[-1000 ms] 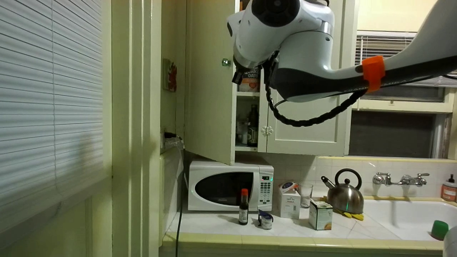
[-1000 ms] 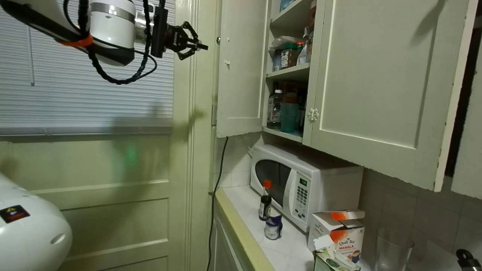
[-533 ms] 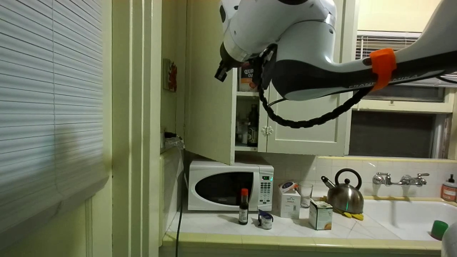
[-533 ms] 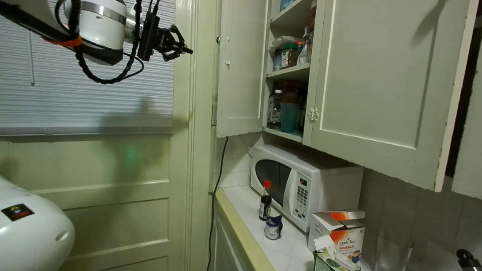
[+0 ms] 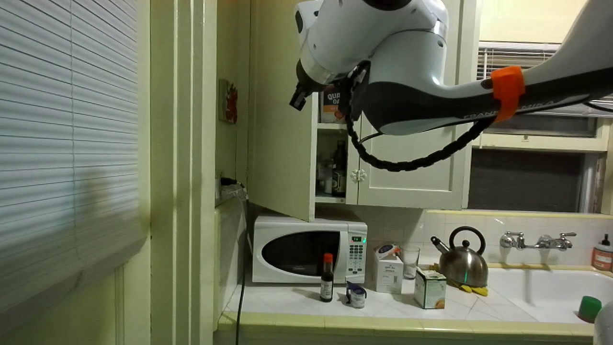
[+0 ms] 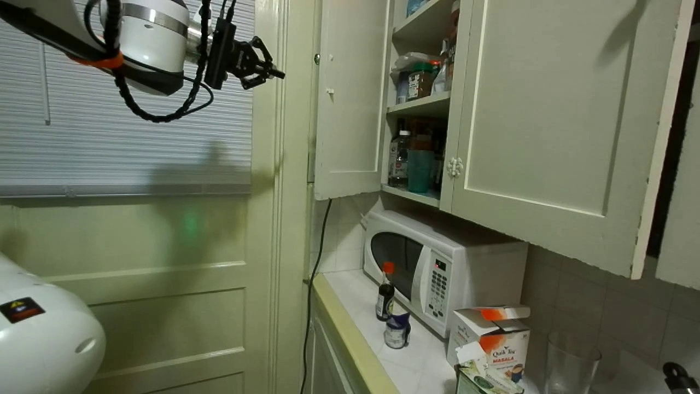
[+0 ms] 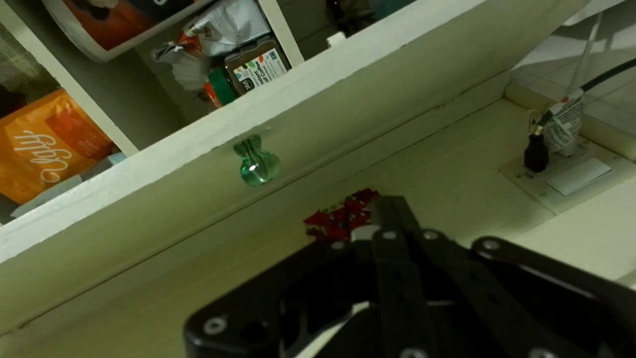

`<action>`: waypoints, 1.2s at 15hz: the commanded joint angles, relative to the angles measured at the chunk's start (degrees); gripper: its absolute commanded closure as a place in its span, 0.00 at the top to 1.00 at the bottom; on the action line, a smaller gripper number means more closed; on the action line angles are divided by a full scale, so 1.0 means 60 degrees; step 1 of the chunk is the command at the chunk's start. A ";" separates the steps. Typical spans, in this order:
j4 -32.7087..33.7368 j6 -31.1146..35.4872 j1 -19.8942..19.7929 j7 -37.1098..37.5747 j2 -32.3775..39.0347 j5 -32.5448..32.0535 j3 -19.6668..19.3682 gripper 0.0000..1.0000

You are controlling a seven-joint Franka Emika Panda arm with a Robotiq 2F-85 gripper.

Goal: Close the left upper cabinet door.

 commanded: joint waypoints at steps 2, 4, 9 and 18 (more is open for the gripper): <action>0.0247 0.0175 -0.0746 0.0534 0.0475 -0.0688 0.0117 0.00; 0.0320 0.0084 -0.0967 0.0841 0.0721 -0.1240 0.0136 0.00; 0.0586 -0.0045 -0.1301 0.2088 0.1417 -0.2944 -0.0038 0.00; 0.0687 -0.0746 -0.1310 0.2535 0.1885 -0.3894 -0.0674 0.00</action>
